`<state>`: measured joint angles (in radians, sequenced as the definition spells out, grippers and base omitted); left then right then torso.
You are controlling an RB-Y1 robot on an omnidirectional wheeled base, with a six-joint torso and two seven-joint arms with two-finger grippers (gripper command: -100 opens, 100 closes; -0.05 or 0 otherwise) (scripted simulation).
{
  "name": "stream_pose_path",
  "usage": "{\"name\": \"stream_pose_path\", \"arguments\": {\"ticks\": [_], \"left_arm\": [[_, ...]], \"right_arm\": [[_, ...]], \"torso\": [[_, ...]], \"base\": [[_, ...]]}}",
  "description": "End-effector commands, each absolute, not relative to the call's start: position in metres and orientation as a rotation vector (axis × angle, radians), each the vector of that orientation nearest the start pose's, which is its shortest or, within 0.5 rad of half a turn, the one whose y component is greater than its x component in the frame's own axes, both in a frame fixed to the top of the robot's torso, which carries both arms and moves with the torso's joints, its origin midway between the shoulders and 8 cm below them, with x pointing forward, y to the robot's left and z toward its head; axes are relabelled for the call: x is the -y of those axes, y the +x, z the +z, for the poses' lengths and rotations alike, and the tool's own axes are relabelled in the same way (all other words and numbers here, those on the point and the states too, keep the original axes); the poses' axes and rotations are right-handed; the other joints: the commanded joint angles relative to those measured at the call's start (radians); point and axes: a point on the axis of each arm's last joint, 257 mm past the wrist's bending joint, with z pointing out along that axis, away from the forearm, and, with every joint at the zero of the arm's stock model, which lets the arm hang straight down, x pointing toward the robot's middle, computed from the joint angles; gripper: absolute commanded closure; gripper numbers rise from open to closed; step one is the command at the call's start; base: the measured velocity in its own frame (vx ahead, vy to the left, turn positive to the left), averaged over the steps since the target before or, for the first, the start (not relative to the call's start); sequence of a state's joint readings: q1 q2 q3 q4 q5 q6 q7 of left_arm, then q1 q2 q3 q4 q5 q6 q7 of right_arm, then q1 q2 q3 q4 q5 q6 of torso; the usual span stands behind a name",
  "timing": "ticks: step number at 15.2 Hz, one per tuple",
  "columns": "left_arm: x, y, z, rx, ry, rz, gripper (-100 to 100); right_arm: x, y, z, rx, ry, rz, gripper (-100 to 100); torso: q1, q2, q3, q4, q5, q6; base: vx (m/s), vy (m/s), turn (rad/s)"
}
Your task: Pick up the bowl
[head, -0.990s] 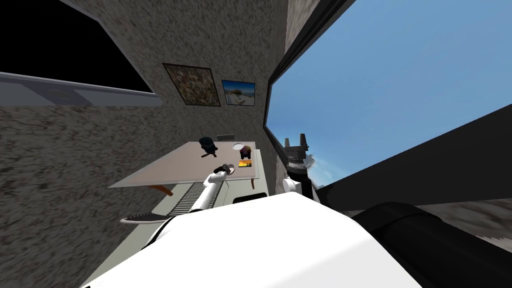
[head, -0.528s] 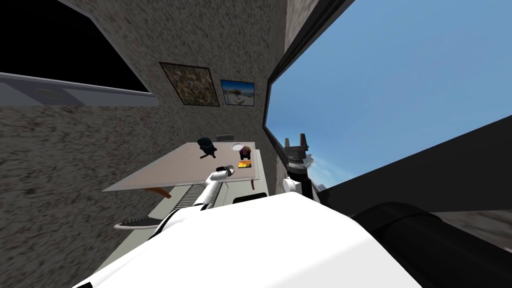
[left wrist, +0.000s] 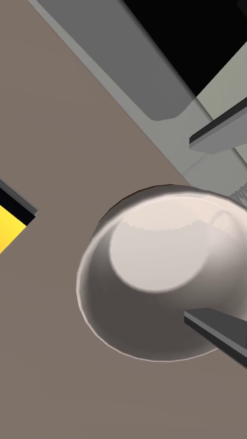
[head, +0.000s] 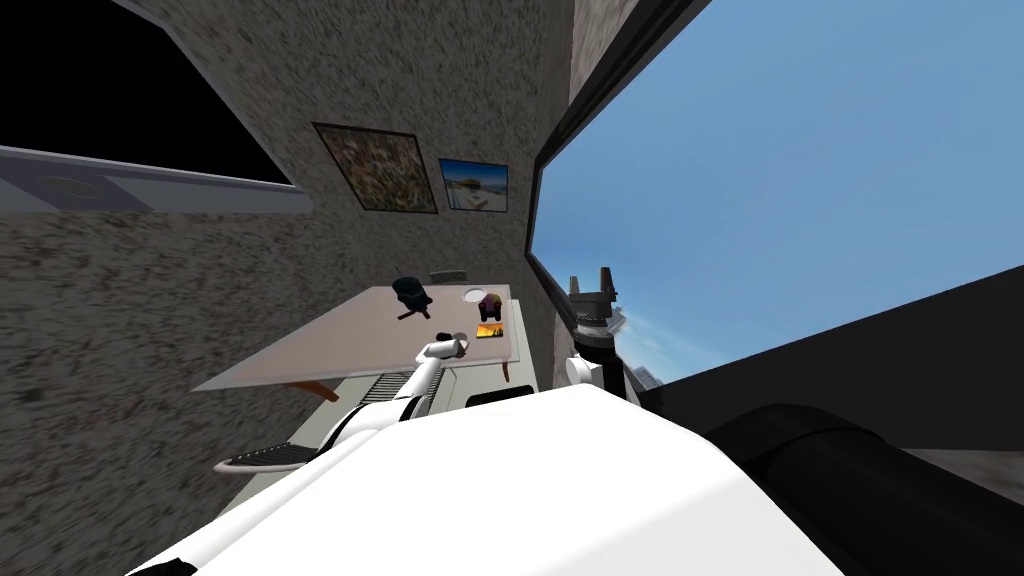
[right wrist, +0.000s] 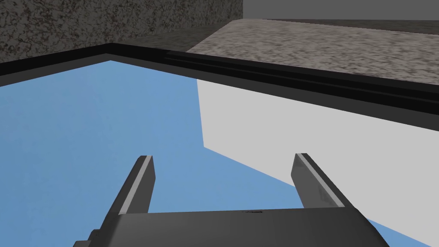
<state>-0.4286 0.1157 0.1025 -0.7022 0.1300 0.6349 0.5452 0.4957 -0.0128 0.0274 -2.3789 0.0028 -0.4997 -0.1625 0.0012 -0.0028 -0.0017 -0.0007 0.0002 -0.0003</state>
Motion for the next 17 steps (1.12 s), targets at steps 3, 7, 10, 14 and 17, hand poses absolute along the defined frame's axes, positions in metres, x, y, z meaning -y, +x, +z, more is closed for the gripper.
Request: {"name": "stream_pose_path", "arguments": {"ticks": [3, 7, 10, 14, 17], "left_arm": [[-0.248, 0.46, -0.538, -1.333, -2.605, -0.514, -100], [-0.242, 0.446, -0.545, -1.342, -2.662, -0.435, -100], [-0.235, 0.434, -0.55, -1.349, -2.705, -0.371, -100], [-0.234, 0.423, -0.56, -1.356, -2.713, -0.357, -100], [-0.234, 0.417, -0.567, -1.358, -2.711, -0.359, -100]], "right_arm": [[0.263, 0.324, 0.068, -0.514, 0.623, 1.507, 0], [0.263, 0.324, 0.068, -0.514, 0.623, 1.507, 0], [0.263, 0.324, 0.068, -0.514, 0.623, 1.507, 0], [0.263, 0.324, 0.068, -0.514, 0.623, 1.507, 0], [0.263, 0.324, 0.068, -0.514, 0.623, 1.507, 0]], "torso": [[0.0, 0.0, 0.0, 0.0, 0.0, 0.0], [0.001, -0.001, 0.0, 0.0, 0.0, 0.0], [0.001, 0.0, 0.0, 0.0, 0.0, 0.0], [0.0, 0.0, 0.0, 0.0, 0.0, 0.0], [-0.002, -0.001, 0.0, 0.0, 0.0, 0.0]], "base": [[0.034, 0.019, -0.017], [0.047, 0.029, -0.015], [0.043, 0.029, -0.015], [0.043, 0.018, -0.007], [0.061, -0.012, 0.017]]}}
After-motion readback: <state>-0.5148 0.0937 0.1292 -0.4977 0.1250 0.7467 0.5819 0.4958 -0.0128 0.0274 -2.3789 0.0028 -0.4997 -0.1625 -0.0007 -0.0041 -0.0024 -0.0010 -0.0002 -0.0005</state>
